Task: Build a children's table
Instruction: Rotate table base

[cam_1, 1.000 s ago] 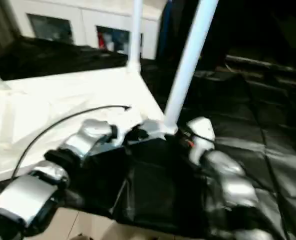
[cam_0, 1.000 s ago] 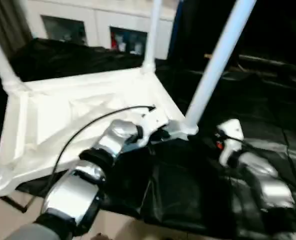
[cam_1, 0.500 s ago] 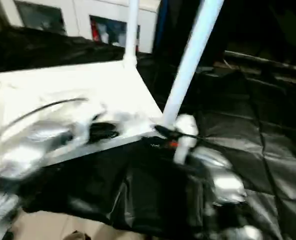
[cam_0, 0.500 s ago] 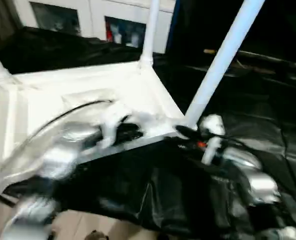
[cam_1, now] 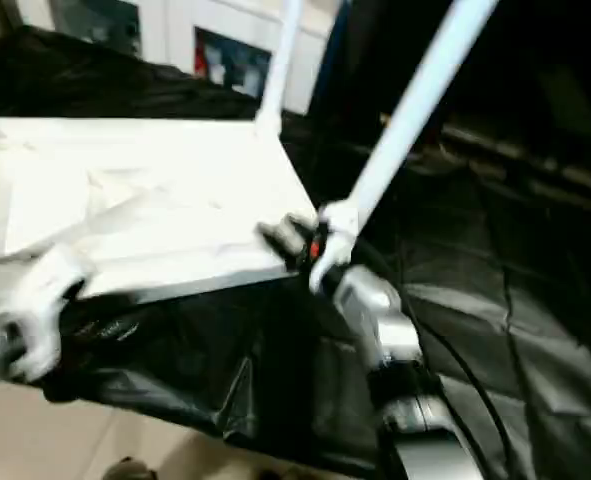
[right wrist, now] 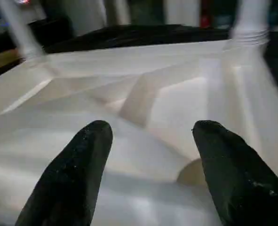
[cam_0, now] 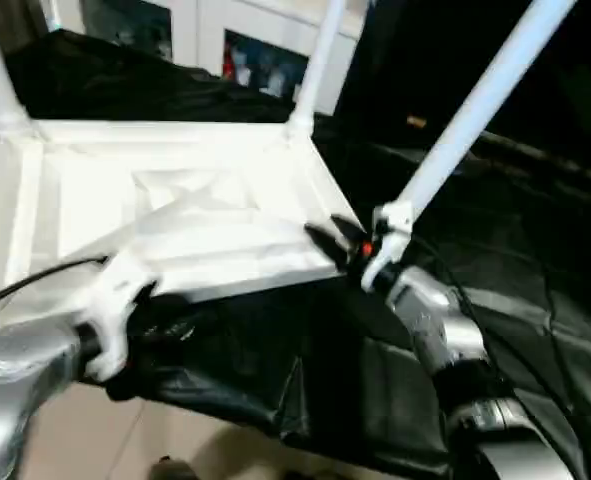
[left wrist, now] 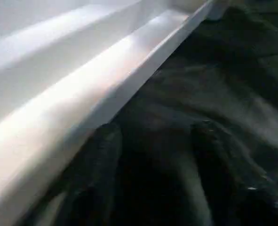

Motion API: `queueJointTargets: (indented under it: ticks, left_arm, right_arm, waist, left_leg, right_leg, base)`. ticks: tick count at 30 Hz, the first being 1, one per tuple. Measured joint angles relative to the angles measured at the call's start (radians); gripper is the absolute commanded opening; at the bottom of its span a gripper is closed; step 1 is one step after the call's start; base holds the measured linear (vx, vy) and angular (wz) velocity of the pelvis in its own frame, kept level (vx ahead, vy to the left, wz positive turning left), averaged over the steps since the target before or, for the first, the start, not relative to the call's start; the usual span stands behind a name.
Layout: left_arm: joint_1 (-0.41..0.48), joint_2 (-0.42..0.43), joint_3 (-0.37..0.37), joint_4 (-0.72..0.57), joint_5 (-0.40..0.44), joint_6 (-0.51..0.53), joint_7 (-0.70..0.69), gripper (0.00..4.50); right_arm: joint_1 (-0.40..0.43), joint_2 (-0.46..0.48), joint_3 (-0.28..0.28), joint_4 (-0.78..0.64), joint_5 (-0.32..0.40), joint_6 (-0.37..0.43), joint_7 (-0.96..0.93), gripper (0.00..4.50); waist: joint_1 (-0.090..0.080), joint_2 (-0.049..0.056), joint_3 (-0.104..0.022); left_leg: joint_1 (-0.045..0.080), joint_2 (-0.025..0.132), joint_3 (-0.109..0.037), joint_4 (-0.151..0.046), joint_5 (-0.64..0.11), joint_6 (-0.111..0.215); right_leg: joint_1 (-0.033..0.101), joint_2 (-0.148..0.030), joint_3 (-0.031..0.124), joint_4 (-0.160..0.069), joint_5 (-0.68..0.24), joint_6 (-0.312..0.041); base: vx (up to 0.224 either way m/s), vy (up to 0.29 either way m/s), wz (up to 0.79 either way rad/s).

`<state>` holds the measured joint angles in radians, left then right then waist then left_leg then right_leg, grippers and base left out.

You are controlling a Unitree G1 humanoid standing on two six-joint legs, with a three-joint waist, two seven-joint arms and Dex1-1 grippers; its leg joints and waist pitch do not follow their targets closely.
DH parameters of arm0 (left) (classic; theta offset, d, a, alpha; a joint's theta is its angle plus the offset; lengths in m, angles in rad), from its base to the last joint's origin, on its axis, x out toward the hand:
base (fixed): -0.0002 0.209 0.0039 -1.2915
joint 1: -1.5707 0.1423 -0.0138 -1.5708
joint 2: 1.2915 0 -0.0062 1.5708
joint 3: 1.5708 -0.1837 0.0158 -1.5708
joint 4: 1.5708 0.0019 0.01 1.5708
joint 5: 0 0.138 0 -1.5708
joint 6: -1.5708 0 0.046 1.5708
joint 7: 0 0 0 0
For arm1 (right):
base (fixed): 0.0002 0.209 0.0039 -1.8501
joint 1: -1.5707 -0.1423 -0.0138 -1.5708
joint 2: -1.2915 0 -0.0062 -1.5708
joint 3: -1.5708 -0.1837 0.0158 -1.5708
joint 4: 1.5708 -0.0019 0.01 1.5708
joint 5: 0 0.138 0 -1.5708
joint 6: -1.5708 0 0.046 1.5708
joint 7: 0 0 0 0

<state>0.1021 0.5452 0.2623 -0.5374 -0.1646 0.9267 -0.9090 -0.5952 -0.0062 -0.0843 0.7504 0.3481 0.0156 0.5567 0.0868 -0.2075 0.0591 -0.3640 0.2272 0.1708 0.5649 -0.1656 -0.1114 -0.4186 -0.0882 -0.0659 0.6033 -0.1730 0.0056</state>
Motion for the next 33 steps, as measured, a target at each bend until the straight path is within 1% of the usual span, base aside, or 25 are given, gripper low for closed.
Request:
queueJointTargets:
  ticks: [2, 3, 4, 5, 6, 7, 8, 10, 11, 12, 13, 14, 17, 20, 22, 24, 25, 27, 29, 33]
  left_arm:
    - [0.048, 0.012, 0.064, -0.033, -0.005, 0.034, 0.008, 2.98]
    - [0.060, 0.017, 0.084, -0.039, -0.007, 0.044, 0.011, 3.10]
    - [0.068, 0.023, 0.098, -0.043, -0.007, 0.051, 0.013, 3.13]
    - [0.097, 0.032, 0.128, -0.069, -0.017, 0.065, 0.016, 3.16]
    - [0.111, 0.036, 0.143, -0.084, -0.022, 0.074, 0.017, 3.45]
    - [0.126, 0.038, 0.162, -0.096, -0.029, 0.080, 0.017, 3.45]
    - [0.147, 0.041, 0.187, -0.109, -0.038, 0.086, 0.016, 3.56]
    - [0.173, 0.053, 0.219, -0.118, -0.041, 0.094, 0.009, 3.57]
    - [0.197, 0.069, 0.248, -0.122, -0.053, 0.098, -0.001, 3.57]
    - [0.213, 0.077, 0.268, -0.127, -0.060, 0.100, -0.007, 3.64]
    - [0.237, 0.087, 0.292, -0.138, -0.068, 0.108, -0.022, 3.84]
    - [0.263, 0.100, 0.313, -0.153, -0.080, 0.119, -0.040, 3.95]
    - [0.312, 0.116, 0.356, -0.185, -0.107, 0.138, -0.065, 4.11]
    - [0.347, 0.126, 0.372, -0.198, -0.126, 0.141, -0.081, 4.36]
    - [0.346, 0.132, 0.378, -0.196, -0.133, 0.136, -0.081, 4.44]
    - [0.324, 0.137, 0.385, -0.192, -0.137, 0.125, -0.078, 4.48]
    - [0.293, 0.137, 0.388, -0.183, -0.140, 0.114, -0.072, 4.48]
    - [0.228, 0.137, 0.401, -0.175, -0.154, 0.080, -0.061, 4.48]
    - [0.155, 0.130, 0.420, -0.173, -0.199, 0.066, -0.059, 4.48]
    - [0.067, 0.103, 0.438, -0.174, -0.302, 0.069, -0.059, 4.48]
  right_arm:
    - [-0.063, 0.007, -0.045, 0.101, 0.012, -0.031, -0.066, 3.10]
    - [-0.077, 0.008, -0.057, 0.125, 0.016, -0.042, -0.081, 3.10]
    - [-0.085, 0.009, -0.067, 0.139, 0.017, -0.051, -0.094, 3.10]
    - [-0.113, 0.019, -0.086, 0.184, 0.018, -0.068, -0.121, 3.10]
    - [-0.128, 0.021, -0.102, 0.210, 0.024, -0.077, -0.142, 3.10]
    - [-0.144, 0.022, -0.116, 0.235, 0.033, -0.087, -0.162, 3.10]
    - [-0.164, 0.022, -0.140, 0.270, 0.043, -0.100, -0.193, 3.10]
    - [-0.185, 0.013, -0.167, 0.307, 0.053, -0.115, -0.233, 3.10]
    - [-0.203, 0.007, -0.183, 0.341, 0.054, -0.131, -0.261, 3.10]
    - [-0.210, -0.004, -0.187, 0.360, 0.054, -0.141, -0.276, 3.10]
    - [-0.219, -0.015, -0.190, 0.381, 0.053, -0.152, -0.292, 3.10]
    - [-0.225, -0.031, -0.198, 0.401, 0.052, -0.160, -0.307, 3.10]
    - [-0.238, -0.060, -0.224, 0.442, 0.050, -0.182, -0.338, 3.10]
    - [-0.248, -0.094, -0.244, 0.475, 0.048, -0.195, -0.364, 3.10]
    - [-0.252, -0.118, -0.258, 0.484, 0.048, -0.204, -0.378, 3.10]
    - [-0.257, -0.143, -0.265, 0.488, 0.048, -0.218, -0.388, 3.10]
    - [-0.259, -0.155, -0.266, 0.491, 0.048, -0.221, -0.393, 3.10]
    - [-0.262, -0.173, -0.270, 0.492, 0.048, -0.225, -0.397, 3.10]
    - [-0.262, -0.189, -0.273, 0.498, 0.045, -0.226, -0.398, 3.10]
    - [-0.259, -0.221, -0.279, 0.512, 0.030, -0.226, -0.382, 3.10]
  waist:
    - [0.001, -0.009, 0.000]
    - [0.003, -0.011, 0.000]
    - [0.006, -0.012, -0.001]
    - [0.003, -0.012, -0.001]
    - [0.005, -0.012, -0.001]
    - [0.006, -0.013, -0.001]
    - [0.008, -0.014, -0.002]
    - [0.014, -0.016, -0.002]
    - [0.016, -0.017, -0.002]
    - [0.020, -0.017, -0.003]
    - [0.023, -0.017, -0.003]
    - [0.030, -0.017, -0.003]
    - [0.037, -0.017, -0.003]
    - [0.043, -0.016, -0.002]
    - [0.050, -0.016, -0.002]
    - [0.053, -0.016, -0.002]
    - [0.056, -0.016, -0.002]
    - [0.057, -0.016, -0.002]
    - [0.057, -0.016, -0.002]
    - [0.056, -0.011, 0.000]
  left_leg:
    - [-0.001, 0.000, -0.001, 0.003, 0.000, 0.000]
    - [-0.001, 0.000, -0.002, 0.004, 0.000, 0.000]
    - [-0.002, 0.000, -0.002, 0.005, 0.000, 0.000]
    - [-0.002, 0.000, -0.002, 0.006, 0.000, 0.000]
    - [-0.002, 0.000, -0.002, 0.007, 0.000, 0.000]
    - [-0.003, 0.000, -0.002, 0.007, 0.000, 0.000]
    - [-0.003, 0.000, -0.002, 0.007, 0.000, 0.000]
    - [-0.003, 0.000, -0.003, 0.008, 0.000, 0.000]
    - [-0.004, 0.000, -0.004, 0.008, 0.000, 0.000]
    - [-0.004, 0.000, -0.004, 0.008, 0.000, 0.000]
    - [-0.004, 0.000, -0.004, 0.009, 0.000, 0.000]
    - [-0.005, 0.000, -0.004, 0.010, 0.000, 0.000]
    - [-0.006, 0.000, -0.004, 0.011, 0.000, 0.000]
    - [-0.006, 0.000, -0.004, 0.013, 0.000, 0.000]
    - [-0.007, 0.000, -0.004, 0.013, 0.000, 0.000]
    - [-0.006, 0.000, -0.005, 0.013, 0.000, 0.000]
    - [-0.007, 0.000, -0.005, 0.013, 0.000, 0.000]
    - [-0.006, 0.000, -0.005, 0.014, 0.000, 0.000]
    - [-0.006, 0.000, -0.006, 0.016, 0.000, 0.000]
    - [-0.008, 0.000, -0.008, 0.024, 0.000, 0.000]
  right_leg:
    - [-0.001, 0.000, 0.000, 0.004, 0.000, 0.000]
    - [0.000, 0.001, 0.000, 0.004, -0.001, 0.001]
    - [0.000, 0.000, 0.000, 0.004, -0.001, 0.001]
    - [0.000, 0.000, 0.002, 0.005, -0.001, 0.001]
    - [0.000, 0.000, 0.002, 0.005, -0.001, 0.001]
    - [0.001, 0.000, 0.002, 0.005, -0.001, 0.001]
    - [0.001, 0.000, 0.002, 0.006, -0.001, 0.001]
    - [0.001, 0.000, 0.002, 0.007, -0.001, 0.002]
    - [0.001, 0.000, 0.001, 0.007, -0.001, 0.002]
    - [0.001, 0.000, 0.002, 0.007, -0.001, 0.002]
    - [0.002, 0.000, 0.002, 0.007, -0.001, 0.002]
    - [0.002, 0.000, 0.002, 0.007, -0.002, 0.003]
    - [0.005, 0.000, 0.003, 0.008, -0.003, 0.005]
    - [0.006, 0.000, 0.003, 0.007, -0.003, 0.005]
    - [0.006, 0.000, 0.003, 0.008, -0.003, 0.005]
    - [0.006, 0.000, 0.003, 0.008, -0.003, 0.005]
    - [0.006, 0.000, 0.003, 0.008, -0.003, 0.005]
    - [0.008, 0.000, 0.003, 0.010, -0.003, 0.005]
    - [0.009, 0.000, 0.003, 0.011, -0.003, 0.005]
    - [0.009, 0.000, 0.003, 0.014, -0.003, 0.005]
  base:
    - [0.000, 0.000, 0.00]
    - [0.000, 0.000, 0.00]
    - [0.000, 0.000, 0.00]
    - [0.000, 0.000, 0.00]
    - [0.000, 0.000, 0.00]
    - [0.000, 0.000, 0.00]
    - [0.000, 0.000, 0.00]
    - [0.000, 0.000, 0.00]
    - [0.000, 0.000, 0.00]
    - [0.000, 0.000, 0.00]
    - [0.000, 0.000, 0.00]
    - [0.000, 0.000, 0.00]
    - [0.000, 0.000, 0.00]
    - [0.000, 0.000, 0.00]
    - [0.000, 0.000, 0.00]
    - [0.000, 0.000, 0.00]
    - [0.000, 0.000, 0.00]
    - [0.000, 0.000, 0.00]
    - [0.000, 0.000, 0.00]
    - [0.000, 0.000, 0.00]
